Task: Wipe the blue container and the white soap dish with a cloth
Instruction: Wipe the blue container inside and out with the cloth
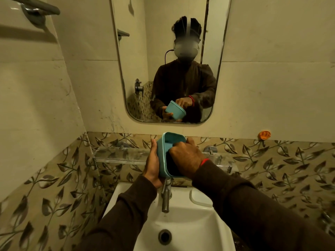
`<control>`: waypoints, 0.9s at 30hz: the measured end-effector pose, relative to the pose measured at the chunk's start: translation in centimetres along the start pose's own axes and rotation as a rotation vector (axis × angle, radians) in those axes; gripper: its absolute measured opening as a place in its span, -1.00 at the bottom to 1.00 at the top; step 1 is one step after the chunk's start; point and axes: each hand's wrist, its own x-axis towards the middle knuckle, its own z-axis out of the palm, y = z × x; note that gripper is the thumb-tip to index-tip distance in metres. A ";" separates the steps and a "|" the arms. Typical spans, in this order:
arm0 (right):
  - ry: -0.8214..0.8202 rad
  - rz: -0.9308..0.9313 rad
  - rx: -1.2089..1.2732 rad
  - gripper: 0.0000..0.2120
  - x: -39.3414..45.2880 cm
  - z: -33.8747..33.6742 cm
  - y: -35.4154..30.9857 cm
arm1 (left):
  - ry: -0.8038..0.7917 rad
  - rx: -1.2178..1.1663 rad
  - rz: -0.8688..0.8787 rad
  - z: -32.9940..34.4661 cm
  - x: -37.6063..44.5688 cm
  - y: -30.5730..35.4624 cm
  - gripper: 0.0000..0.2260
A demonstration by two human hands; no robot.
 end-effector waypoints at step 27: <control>-0.431 -0.202 0.562 -0.75 0.0 -2.3 1.0 | -0.059 0.011 -0.065 -0.9 -0.9 1.9 -0.24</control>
